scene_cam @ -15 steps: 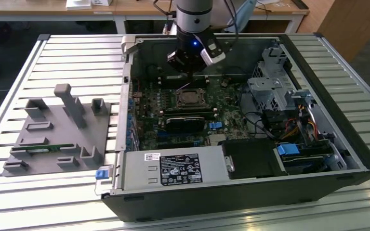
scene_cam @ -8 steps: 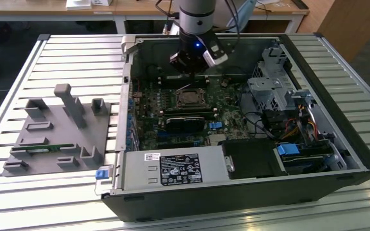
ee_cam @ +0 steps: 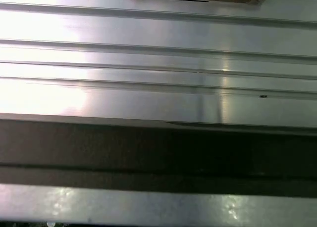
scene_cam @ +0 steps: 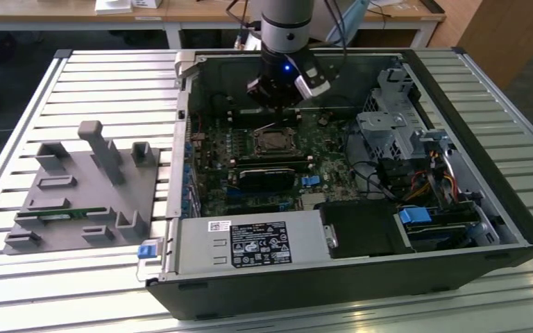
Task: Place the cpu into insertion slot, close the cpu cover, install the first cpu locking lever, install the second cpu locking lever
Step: 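Install the first cpu locking lever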
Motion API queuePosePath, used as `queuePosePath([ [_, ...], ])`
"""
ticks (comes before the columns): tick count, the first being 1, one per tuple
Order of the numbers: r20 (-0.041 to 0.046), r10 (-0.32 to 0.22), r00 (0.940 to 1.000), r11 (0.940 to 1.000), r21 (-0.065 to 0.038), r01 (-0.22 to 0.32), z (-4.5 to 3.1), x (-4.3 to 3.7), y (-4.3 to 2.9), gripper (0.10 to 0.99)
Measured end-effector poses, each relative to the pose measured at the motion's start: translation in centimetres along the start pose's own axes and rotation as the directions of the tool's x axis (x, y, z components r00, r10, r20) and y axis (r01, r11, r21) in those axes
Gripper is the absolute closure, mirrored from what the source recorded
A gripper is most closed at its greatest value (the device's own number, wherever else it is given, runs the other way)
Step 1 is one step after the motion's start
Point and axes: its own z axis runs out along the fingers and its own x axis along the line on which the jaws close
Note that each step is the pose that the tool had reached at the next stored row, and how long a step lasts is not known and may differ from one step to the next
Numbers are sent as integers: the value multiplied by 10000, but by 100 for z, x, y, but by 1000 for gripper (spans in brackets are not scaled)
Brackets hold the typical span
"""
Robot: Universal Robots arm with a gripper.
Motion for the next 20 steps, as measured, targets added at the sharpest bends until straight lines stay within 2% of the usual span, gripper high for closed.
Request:
queuePosePath([
  [12, -48, 2, 10000, 10000, -2, -2, 112, -31, -8, 980],
  [20, -52, 2, 10000, 10000, -1, -2, 152, -39, -11, 980],
])
